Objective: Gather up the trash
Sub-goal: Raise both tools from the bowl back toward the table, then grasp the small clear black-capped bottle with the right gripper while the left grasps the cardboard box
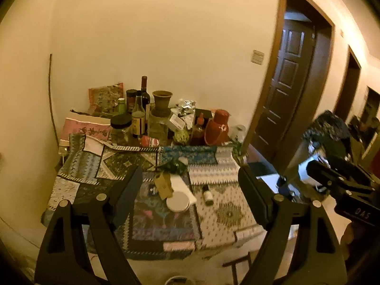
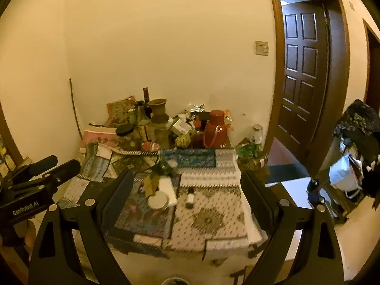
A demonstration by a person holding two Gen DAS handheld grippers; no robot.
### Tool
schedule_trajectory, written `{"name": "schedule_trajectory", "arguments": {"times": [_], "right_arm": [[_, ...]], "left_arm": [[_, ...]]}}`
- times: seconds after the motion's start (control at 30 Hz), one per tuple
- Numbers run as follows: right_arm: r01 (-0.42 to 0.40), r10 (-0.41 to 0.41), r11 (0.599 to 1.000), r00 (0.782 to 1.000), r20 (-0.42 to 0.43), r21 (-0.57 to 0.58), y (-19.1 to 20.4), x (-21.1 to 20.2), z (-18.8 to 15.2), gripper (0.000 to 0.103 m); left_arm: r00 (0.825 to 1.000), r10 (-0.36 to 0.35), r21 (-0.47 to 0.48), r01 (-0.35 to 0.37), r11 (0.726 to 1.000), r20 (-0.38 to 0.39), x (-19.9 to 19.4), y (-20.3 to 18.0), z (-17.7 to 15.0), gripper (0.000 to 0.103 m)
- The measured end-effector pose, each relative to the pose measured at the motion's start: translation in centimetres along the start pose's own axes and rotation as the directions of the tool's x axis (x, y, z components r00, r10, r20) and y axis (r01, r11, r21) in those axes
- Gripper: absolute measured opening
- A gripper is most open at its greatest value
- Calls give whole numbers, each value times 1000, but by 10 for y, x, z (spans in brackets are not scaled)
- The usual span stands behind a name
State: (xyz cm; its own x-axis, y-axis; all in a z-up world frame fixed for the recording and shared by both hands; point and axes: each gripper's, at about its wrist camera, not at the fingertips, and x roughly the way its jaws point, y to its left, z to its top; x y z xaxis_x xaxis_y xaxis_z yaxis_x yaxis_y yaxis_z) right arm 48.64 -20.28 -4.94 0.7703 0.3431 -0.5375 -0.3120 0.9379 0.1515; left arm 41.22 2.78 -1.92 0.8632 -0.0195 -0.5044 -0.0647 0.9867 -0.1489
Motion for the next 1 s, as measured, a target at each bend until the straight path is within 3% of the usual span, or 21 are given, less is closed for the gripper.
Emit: {"name": "schedule_trajectory", "arguments": {"times": [0.23, 0.47, 0.6, 0.73, 0.9, 1.0], "right_arm": [[-37, 36, 999, 998, -45, -27, -36, 51, 22, 90], [-74, 71, 997, 985, -157, -12, -47, 107, 19, 90], [-89, 94, 996, 969, -227, 30, -49, 141, 15, 90], [-47, 64, 997, 960, -273, 66, -45, 168, 10, 90], [24, 18, 993, 937, -350, 115, -36, 203, -1, 90], [54, 10, 988, 911, -413, 144, -33, 229, -14, 90]], "left_arm": [[996, 85, -63, -86, 994, -22, 51, -10, 16, 82], [982, 146, -69, -154, 986, -118, 100, 8, 18, 82], [976, 138, -68, -151, 986, -170, 131, 28, 19, 82], [968, 118, -27, -127, 991, -220, 164, 47, 21, 82], [945, 94, 16, -94, 995, -312, 212, 73, 21, 82], [926, 81, 22, -79, 997, -370, 243, 83, 14, 82]]}}
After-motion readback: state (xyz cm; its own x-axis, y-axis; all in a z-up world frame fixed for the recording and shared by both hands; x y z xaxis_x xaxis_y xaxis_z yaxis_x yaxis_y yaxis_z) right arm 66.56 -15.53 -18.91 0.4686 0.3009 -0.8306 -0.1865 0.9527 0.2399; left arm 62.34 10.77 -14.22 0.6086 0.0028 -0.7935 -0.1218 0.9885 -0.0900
